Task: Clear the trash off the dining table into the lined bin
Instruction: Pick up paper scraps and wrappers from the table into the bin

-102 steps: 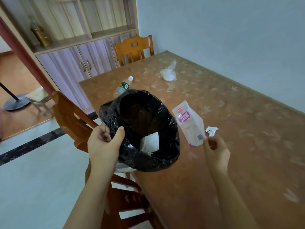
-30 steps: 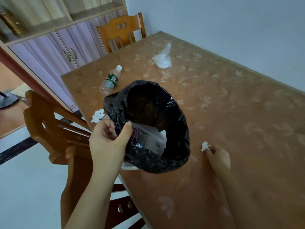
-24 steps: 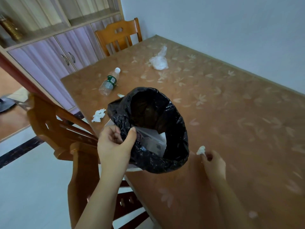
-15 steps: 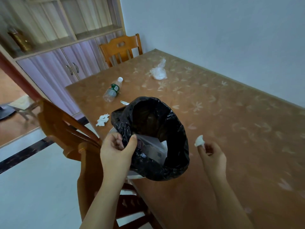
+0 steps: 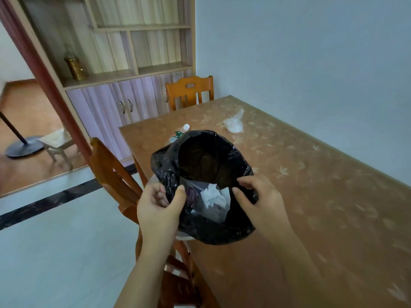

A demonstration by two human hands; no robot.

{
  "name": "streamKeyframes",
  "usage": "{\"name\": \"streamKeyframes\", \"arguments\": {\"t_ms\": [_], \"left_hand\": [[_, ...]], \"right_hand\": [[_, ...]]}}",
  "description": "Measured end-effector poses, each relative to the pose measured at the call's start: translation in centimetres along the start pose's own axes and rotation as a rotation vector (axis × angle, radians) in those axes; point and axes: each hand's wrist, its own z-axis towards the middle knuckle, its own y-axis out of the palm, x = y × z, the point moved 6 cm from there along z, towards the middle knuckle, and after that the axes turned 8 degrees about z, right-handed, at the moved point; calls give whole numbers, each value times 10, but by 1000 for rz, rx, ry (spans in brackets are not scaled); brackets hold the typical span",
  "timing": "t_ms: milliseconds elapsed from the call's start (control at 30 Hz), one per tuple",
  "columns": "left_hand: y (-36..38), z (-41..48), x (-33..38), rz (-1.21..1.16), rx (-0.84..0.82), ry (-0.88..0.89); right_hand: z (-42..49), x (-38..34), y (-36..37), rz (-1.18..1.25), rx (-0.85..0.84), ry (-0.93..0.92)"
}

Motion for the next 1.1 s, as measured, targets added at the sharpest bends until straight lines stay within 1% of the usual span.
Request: {"name": "streamKeyframes", "arguments": {"t_ms": [200, 300, 367, 467, 567, 667, 767, 900, 1100], "left_hand": [[-68, 33, 25, -110, 112, 64], [-117, 47, 32, -154, 175, 106], [-154, 56, 31, -170, 211, 119], [-213, 66, 17, -162, 245, 110], [-268, 75, -10, -168, 281, 59], [-316, 80, -40, -128, 297, -5], [-356, 78, -70, -42, 300, -64], [-390, 77, -106, 49, 350, -134], [-406, 108, -148, 125, 387, -224]], "right_hand": [[7, -70, 8, -90, 116, -128], [-1, -107, 26, -88, 156, -164], [-8, -127, 46, -86, 153, -174], [-23, -149, 87, -102, 108, -157], [-44, -166, 134, -133, 64, -132], [-63, -175, 183, -216, -24, -75], [-77, -187, 228, -250, -120, -72], [-84, -206, 274, -244, -173, -103], [-57, -208, 321, -286, -212, -105]]}}
